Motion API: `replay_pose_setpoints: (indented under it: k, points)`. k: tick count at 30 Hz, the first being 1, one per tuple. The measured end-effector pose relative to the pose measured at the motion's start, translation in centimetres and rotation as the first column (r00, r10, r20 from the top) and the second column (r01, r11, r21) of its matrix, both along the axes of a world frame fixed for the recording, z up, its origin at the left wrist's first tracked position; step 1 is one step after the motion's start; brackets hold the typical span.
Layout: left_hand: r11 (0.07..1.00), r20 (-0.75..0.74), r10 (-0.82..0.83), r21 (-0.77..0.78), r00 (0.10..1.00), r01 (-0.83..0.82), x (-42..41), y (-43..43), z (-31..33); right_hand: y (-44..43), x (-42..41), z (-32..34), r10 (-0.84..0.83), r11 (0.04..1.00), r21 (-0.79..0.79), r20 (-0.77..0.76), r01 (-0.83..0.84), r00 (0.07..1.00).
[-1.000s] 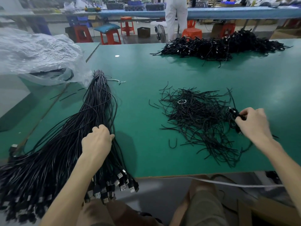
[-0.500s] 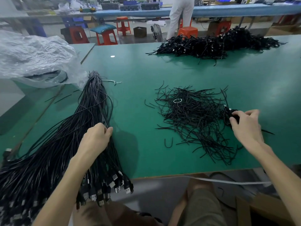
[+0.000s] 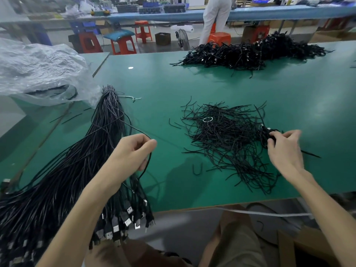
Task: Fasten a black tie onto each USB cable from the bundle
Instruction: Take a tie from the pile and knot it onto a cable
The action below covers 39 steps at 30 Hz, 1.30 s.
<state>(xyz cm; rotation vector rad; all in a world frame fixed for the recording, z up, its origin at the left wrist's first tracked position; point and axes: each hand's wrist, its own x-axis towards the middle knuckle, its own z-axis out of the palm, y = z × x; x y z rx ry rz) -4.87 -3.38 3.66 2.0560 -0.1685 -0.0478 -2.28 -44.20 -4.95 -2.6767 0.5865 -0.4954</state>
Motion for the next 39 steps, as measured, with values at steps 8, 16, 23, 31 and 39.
replay_pose_setpoints:
  k: [8,16,23,31,39]
  points:
    - [0.949,0.140,-0.173,-0.241,0.975,0.203,-0.9,-4.4,2.8,0.1,0.0,-0.5,-0.018,1.000,-0.019,0.008,0.018,1.000]
    - [0.891,0.086,-0.357,-0.267,0.930,0.367,-1.4,-9.7,3.6,4.9,-2.0,2.2,0.153,0.971,-0.200,0.096,-0.131,0.984]
    - [0.851,-0.015,-0.486,-0.237,0.874,0.469,-1.6,-11.2,2.2,14.7,-4.2,5.7,0.591,0.395,0.479,0.521,-0.784,0.616]
    - [0.883,-0.211,-0.407,-0.342,0.889,0.323,-1.1,-7.1,0.9,16.6,-3.7,4.4,0.734,0.482,0.205,0.435,-0.852,0.521]
    - [0.709,-0.203,-0.352,-0.695,0.914,0.119,0.4,-2.5,-0.9,16.8,-4.6,1.6,0.663,0.543,0.494,0.244,-0.679,0.708]
